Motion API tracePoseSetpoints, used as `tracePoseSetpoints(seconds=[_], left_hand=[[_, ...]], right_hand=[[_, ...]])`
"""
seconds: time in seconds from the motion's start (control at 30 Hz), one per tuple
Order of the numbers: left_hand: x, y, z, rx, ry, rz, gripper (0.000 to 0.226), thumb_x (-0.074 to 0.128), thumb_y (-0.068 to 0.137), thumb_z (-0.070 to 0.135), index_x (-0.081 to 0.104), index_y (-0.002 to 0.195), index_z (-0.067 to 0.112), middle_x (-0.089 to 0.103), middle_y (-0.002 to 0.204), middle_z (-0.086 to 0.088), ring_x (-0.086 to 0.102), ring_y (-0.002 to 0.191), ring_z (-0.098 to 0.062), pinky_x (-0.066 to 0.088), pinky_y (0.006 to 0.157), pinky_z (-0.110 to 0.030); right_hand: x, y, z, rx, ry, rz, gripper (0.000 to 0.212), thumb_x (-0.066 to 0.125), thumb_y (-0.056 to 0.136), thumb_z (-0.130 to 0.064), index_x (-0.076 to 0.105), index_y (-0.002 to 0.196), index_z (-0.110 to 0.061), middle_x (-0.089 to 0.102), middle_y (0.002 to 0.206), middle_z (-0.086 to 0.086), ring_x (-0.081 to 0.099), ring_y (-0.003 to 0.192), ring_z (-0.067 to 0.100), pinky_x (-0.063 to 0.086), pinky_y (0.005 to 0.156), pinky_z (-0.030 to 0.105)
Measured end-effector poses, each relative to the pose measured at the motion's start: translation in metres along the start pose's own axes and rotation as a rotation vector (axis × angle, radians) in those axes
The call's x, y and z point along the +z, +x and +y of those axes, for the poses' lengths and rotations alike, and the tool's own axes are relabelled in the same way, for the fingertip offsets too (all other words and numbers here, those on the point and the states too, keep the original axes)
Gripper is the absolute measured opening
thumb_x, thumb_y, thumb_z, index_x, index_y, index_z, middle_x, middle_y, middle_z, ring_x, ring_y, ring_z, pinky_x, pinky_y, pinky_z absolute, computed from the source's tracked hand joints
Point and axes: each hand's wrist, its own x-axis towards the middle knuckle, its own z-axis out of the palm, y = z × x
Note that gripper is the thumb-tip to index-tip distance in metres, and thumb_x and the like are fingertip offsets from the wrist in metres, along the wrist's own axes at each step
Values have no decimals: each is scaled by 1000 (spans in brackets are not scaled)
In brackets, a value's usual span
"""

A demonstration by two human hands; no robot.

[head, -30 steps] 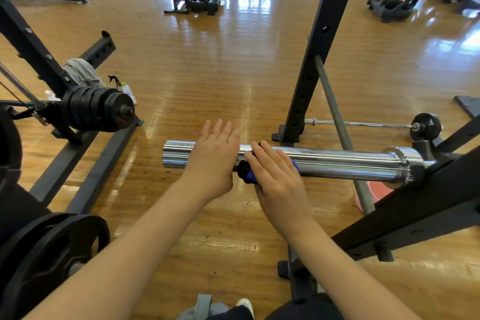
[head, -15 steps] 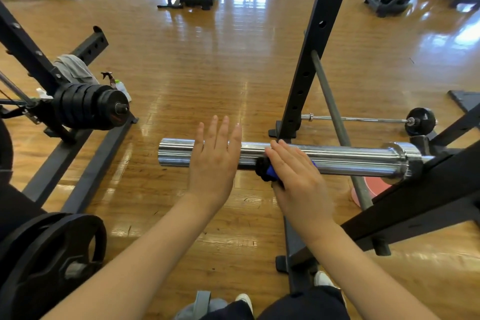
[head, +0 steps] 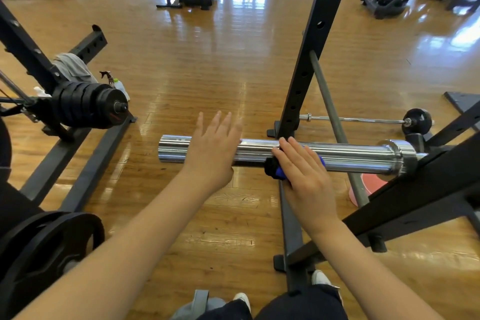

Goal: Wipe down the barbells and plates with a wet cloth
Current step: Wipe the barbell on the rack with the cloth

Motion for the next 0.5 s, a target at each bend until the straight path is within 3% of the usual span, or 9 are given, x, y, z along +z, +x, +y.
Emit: tracePoseSetpoints(seconds=[0.1, 0.27, 0.33, 0.4, 0.43, 0.5], left_hand=[[24, -15, 8, -45, -13, 302, 96, 82, 62, 11, 31, 142, 7, 40, 146, -16, 29, 139, -33, 9, 113, -53], [33, -6, 8, -36, -4, 496, 53, 53, 85, 4, 36, 136, 5, 49, 138, -17, 43, 130, -35, 18, 109, -52], [34, -5, 6, -18, -14, 466, 51, 55, 83, 2, 44, 133, 3, 53, 134, -18, 49, 126, -36, 25, 109, -51], [29, -6, 7, -35, -45, 380, 65, 72, 68, -3, 52, 129, 1, 55, 132, -19, 50, 124, -37, 31, 107, -51], [23, -6, 8, -47, -54, 305, 72, 78, 63, -2, 52, 130, 2, 53, 134, -18, 48, 126, -35, 30, 108, -50], [10, -6, 6, -30, -58, 148, 78, 75, 73, 5, 40, 141, 9, 40, 147, -11, 35, 137, -27, 17, 115, -42]], right_hand=[[4, 5, -16, 33, 3, 18, 48, 66, 75, 7, 60, 122, 0, 58, 128, 16, 50, 124, 28, 28, 110, 38], [27, 13, -34, -82, -4, -37, 41, 46, 89, -2, 56, 128, -3, 54, 134, 15, 47, 128, 28, 27, 113, 38], [27, 14, -29, -122, -17, -40, 41, 47, 89, -1, 55, 129, -4, 53, 134, 14, 47, 128, 27, 29, 112, 38], [22, 13, -20, -134, -23, -29, 41, 48, 88, -1, 56, 128, -4, 55, 133, 14, 48, 127, 27, 30, 111, 38], [19, 10, -14, -129, -27, -16, 41, 48, 88, -1, 56, 128, -5, 55, 133, 14, 47, 127, 26, 29, 111, 37], [13, 3, -2, -98, -31, 1, 45, 48, 87, 0, 51, 131, -7, 51, 135, 12, 42, 131, 24, 26, 114, 36]])
